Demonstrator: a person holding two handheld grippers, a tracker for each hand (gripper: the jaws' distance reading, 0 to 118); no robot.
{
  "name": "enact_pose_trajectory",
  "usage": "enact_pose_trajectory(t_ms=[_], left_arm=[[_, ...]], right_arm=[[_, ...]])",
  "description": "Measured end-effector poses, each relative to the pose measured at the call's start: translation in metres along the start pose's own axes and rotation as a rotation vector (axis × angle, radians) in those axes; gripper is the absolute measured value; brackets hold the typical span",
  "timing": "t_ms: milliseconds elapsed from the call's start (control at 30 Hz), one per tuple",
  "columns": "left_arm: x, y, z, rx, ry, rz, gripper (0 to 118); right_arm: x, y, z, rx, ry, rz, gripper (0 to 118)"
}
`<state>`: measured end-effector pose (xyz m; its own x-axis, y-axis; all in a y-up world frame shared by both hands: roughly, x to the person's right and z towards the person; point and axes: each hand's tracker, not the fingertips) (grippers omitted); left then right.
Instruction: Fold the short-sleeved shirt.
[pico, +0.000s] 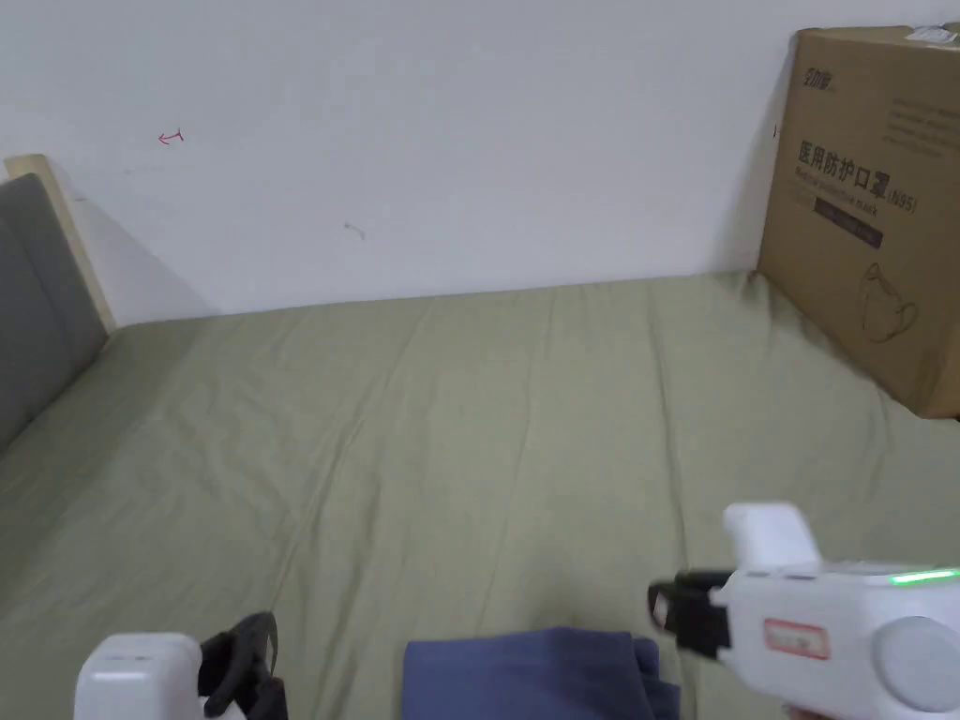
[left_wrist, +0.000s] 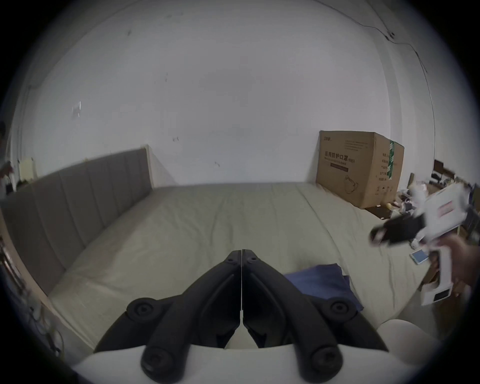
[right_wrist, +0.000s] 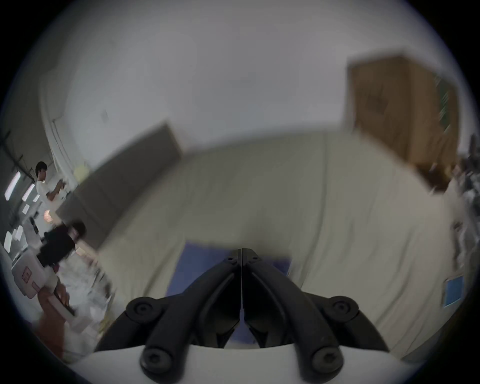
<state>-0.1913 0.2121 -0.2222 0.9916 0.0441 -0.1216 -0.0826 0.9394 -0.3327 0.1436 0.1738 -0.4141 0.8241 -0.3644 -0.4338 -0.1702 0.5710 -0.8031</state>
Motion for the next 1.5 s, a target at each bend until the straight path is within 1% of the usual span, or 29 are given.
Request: enact_pose_trajectory(t_ms=[33, 67, 167, 300, 333, 367, 400, 433, 467, 533, 600, 633, 667, 733, 767, 800, 867, 900, 933, 967, 1000, 1033, 1067, 1133, 1167, 1200, 1267, 1367, 1500], left_arm=[[-0.006, -0.004, -0.008, -0.040, -0.028, 0.039, 0], [-0.012, -0.008, -0.022, -0.099, -0.056, 0.076, 0], [-0.034, -0.024, -0.064, -0.262, -0.184, 0.203, 1], [-0.064, -0.054, -0.120, -0.442, -0.434, 0.495, 6], [-0.073, -0.063, -0.132, -0.471, -0.492, 0.579, 15], [-0.082, -0.076, -0.147, -0.493, -0.582, 0.692, 36], [-0.090, -0.089, -0.162, -0.525, -0.664, 0.788, 79], [-0.095, -0.100, -0.171, -0.553, -0.717, 0.861, 107], [-0.096, -0.113, -0.184, -0.593, -0.766, 0.912, 118], [-0.096, -0.129, -0.204, -0.641, -0.800, 0.948, 118], [-0.080, -0.127, -0.207, -0.710, -0.772, 0.914, 118], [-0.076, -0.128, -0.210, -0.716, -0.830, 0.934, 118], [-0.068, -0.126, -0.213, -0.704, -0.974, 0.973, 118], [-0.044, -0.134, -0.239, -0.815, -1.139, 1.046, 118], [-0.027, -0.138, -0.243, -0.870, -1.146, 1.004, 118], [-0.017, -0.138, -0.245, -0.852, -1.074, 0.883, 118], [-0.005, -0.130, -0.244, -0.803, -1.074, 0.765, 116], [-0.010, -0.126, -0.240, -0.798, -1.035, 0.746, 105], [-0.016, -0.125, -0.237, -0.797, -0.949, 0.710, 75], [-0.028, -0.137, -0.250, -0.833, -0.740, 0.607, 20], [-0.034, -0.143, -0.248, -0.843, -0.683, 0.617, 18], [-0.035, -0.140, -0.244, -0.825, -0.818, 0.772, 18], [-0.033, -0.131, -0.241, -0.826, -0.810, 0.732, 18], [-0.006, -0.102, -0.218, -0.784, -0.790, 0.537, 18], [-0.007, -0.090, -0.213, -0.789, -0.802, 0.513, 18], [-0.011, -0.077, -0.208, -0.799, -0.796, 0.508, 18], [-0.048, -0.049, -0.208, -0.796, -0.754, 0.393, 18], [-0.089, -0.007, -0.191, -0.829, -0.588, 0.219, 18], [-0.155, 0.020, -0.178, -0.896, -0.203, -0.018, 18]], right_arm=[[0.007, -0.005, -0.019, -0.045, -0.026, -0.027, 0], [0.011, -0.007, -0.038, -0.105, -0.072, -0.018, 0], [0.022, -0.015, -0.078, -0.230, -0.099, 0.029, 0], [0.034, -0.025, -0.111, -0.282, -0.114, 0.025, 0], [0.030, -0.026, -0.107, -0.279, -0.114, 0.027, 0], [0.029, -0.023, -0.109, -0.290, -0.116, 0.034, 0], [0.028, -0.022, -0.108, -0.295, -0.120, 0.045, 0], [0.027, -0.022, -0.109, -0.298, -0.123, 0.060, 0], [0.023, -0.021, -0.107, -0.301, -0.120, 0.092, 0], [0.022, -0.022, -0.107, -0.296, -0.123, 0.110, 0], [0.024, -0.025, -0.106, -0.291, -0.129, 0.114, 0], [0.024, -0.025, -0.106, -0.291, -0.131, 0.115, 0], [0.024, -0.025, -0.107, -0.291, -0.133, 0.114, 0], [0.024, -0.027, -0.108, -0.289, -0.136, 0.110, 0], [0.024, -0.028, -0.108, -0.287, -0.137, 0.110, 0], [0.025, -0.029, -0.109, -0.285, -0.139, 0.110, 0], [0.026, -0.032, -0.105, -0.269, -0.136, 0.099, 0], [0.028, -0.033, -0.103, -0.259, -0.132, 0.087, 0], [0.029, -0.034, -0.101, -0.250, -0.128, 0.074, 0], [0.031, -0.035, -0.099, -0.239, -0.124, 0.060, 0], [0.030, -0.036, -0.094, -0.210, -0.061, 0.024, 0], [0.028, -0.037, -0.091, -0.189, -0.061, 0.011, 0], [0.025, -0.038, -0.087, -0.182, -0.104, 0.031, 0], [0.015, -0.038, -0.072, -0.132, -0.096, 0.036, 0], [0.011, -0.037, -0.063, -0.090, -0.087, 0.031, 0], [0.007, -0.036, -0.055, -0.059, -0.077, 0.026, 0], [0.000, -0.032, -0.037, -0.017, -0.076, 0.018, 0], [-0.009, -0.029, -0.018, 0.016, -0.081, 0.027, 0], [-0.015, -0.033, -0.007, 0.030, -0.118, 0.051, 0]])
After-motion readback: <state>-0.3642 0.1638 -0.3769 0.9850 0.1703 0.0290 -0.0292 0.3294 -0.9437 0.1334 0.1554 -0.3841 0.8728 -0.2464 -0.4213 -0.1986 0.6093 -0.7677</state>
